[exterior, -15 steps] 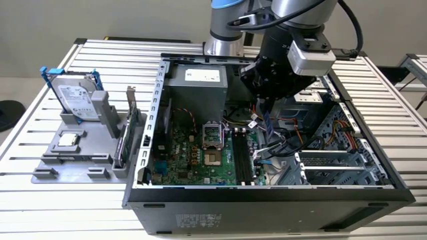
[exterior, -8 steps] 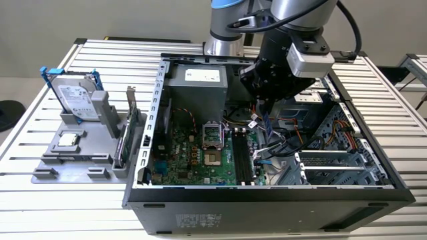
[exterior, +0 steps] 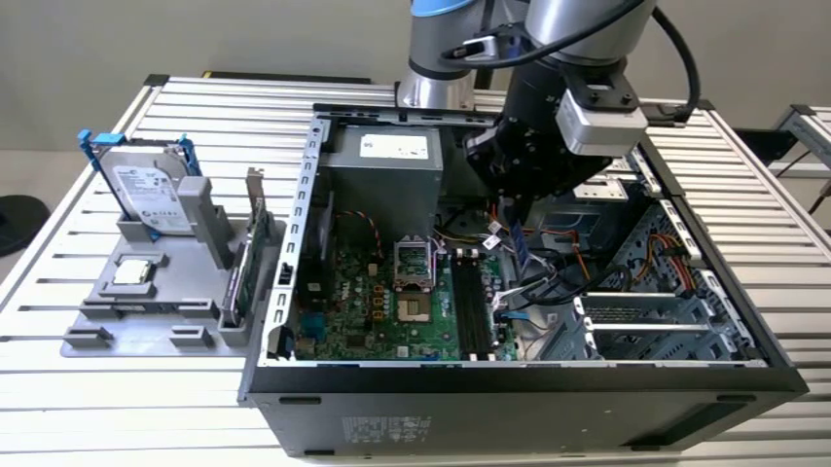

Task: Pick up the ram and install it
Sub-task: 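Insert the ram into the slot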

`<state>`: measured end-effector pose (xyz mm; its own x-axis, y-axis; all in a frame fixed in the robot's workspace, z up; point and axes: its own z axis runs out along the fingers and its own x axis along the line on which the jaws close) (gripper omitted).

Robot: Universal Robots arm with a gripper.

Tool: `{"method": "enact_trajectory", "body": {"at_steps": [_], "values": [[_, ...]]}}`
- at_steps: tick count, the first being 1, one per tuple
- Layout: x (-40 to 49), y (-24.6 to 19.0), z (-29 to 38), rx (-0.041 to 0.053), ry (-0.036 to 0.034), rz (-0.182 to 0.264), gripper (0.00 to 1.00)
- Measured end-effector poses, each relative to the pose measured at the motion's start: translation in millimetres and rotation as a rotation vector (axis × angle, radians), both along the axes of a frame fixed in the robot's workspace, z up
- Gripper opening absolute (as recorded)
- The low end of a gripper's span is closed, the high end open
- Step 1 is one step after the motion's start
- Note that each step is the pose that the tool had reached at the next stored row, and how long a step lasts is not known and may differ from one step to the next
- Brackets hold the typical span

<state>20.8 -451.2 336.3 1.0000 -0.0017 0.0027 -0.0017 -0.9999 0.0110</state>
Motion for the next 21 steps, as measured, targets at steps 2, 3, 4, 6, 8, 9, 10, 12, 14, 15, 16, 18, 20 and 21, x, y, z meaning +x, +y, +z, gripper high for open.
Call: {"method": "enact_trajectory", "body": {"at_steps": [2, 3, 4, 6, 8, 9, 10, 12, 14, 15, 16, 18, 20, 21], "values": [[0.0, 0.0, -0.9, 0.0, 0.0, 0.0, 0.0], [0.0, 0.0, -1.3, 0.0, 0.0, 0.0, 0.0], [0.0, 0.0, -1.8, 0.0, 0.0, 0.0, 0.0], [0.1, 0.0, -2.7, 0.0, 0.0, 0.0, 0.0], [0.1, 0.0, -3.6, 0.0, 0.0, 0.0, 0.0], [0.1, 0.0, -4.1, 0.0, 0.0, 0.0, 0.0], [0.1, 0.0, -4.6, 0.0001, 0.0, 0.0, 0.0], [0.0, 0.0, -5.5, 0.0001, 0.0, 0.0, 0.0], [0.0, 0.0, -6.4, 0.0, 0.0, 0.0, 0.0], [0.0, 0.0, -6.9, 0.0001, 0.0, 0.0, 0.0], [0.0, 0.0, -7.4, 0.0, 0.0, 0.0, 0.0], [0.0, 0.0, -8.3, 0.0, 0.0, 0.0, 0.0], [0.0, 0.0, -9.2, 0.0, 0.0, 0.0, 0.0], [0.1, 0.0, -9.7, 0.0, 0.0, 0.0, 0.0]]}}
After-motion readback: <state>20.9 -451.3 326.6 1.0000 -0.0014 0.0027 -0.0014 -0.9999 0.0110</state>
